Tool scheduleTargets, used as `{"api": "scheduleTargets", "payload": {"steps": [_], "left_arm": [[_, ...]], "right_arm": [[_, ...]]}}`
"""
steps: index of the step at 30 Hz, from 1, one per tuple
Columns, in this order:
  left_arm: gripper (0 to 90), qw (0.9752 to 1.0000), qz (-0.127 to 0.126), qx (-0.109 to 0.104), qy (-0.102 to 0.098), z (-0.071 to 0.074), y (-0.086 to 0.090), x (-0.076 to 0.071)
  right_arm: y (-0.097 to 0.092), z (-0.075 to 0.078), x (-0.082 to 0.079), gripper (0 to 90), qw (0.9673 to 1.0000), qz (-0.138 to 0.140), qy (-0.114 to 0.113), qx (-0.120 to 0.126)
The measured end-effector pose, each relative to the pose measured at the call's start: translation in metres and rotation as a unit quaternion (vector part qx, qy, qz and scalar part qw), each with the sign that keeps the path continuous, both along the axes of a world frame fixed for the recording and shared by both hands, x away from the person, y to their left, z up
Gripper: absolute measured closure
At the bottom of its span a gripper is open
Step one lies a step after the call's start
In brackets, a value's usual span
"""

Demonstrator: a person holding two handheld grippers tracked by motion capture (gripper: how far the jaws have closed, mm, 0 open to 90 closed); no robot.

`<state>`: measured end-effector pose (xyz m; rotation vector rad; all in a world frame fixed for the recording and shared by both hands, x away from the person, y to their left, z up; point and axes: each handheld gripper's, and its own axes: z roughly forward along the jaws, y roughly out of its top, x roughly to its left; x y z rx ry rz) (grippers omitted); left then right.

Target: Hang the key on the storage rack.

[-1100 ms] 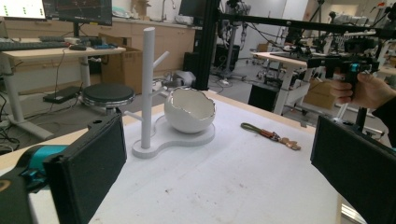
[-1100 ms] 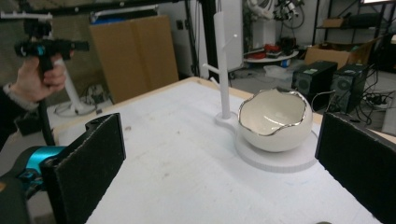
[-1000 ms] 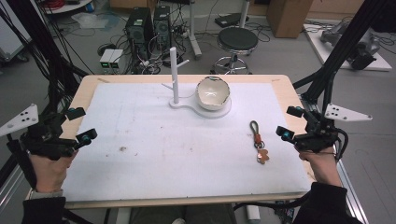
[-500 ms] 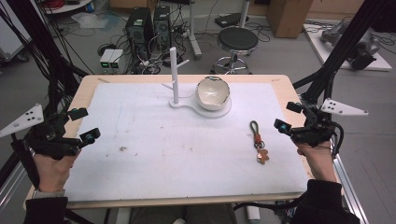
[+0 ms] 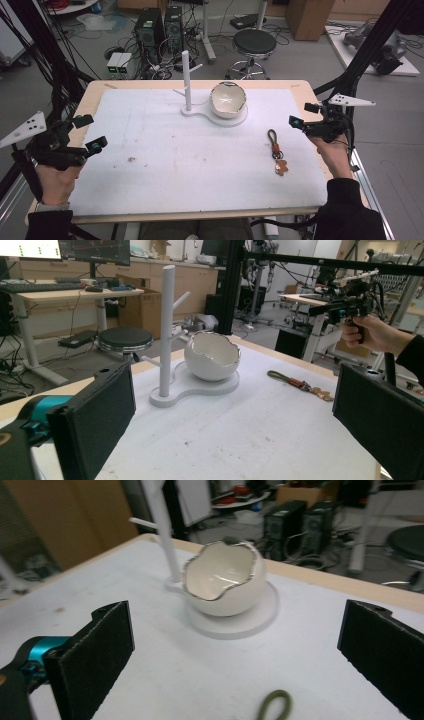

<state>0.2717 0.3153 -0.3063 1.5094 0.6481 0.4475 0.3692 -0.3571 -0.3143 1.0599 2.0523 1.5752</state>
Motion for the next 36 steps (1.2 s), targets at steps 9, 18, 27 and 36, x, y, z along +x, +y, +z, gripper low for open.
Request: {"api": "scheduleTargets", "payload": {"steps": [9,18,27,36], "left_arm": [[3.9,1.0000,-0.001,0.000,0.005,-0.002,-0.002,0.003],[3.9,1.0000,-0.006,-0.005,0.005,-0.003,-0.004,0.005],[3.9,0.9999,-0.002,-0.005,0.010,-0.004,-0.003,0.007],[3.9,0.9999,-0.005,0.001,0.009,-0.003,-0.007,0.007]], "right_arm": [[-0.003,-0.012,0.014,0.7,0.9980,-0.046,0.013,-0.043],[0.003,-0.046,0.036,0.7,0.9876,-0.079,0.079,-0.110],[0.019,-0.071,0.061,0.7,0.9766,-0.084,0.121,-0.156],[0.020,-0.096,0.083,0.7,0.9723,-0.082,0.148,-0.161]]}}
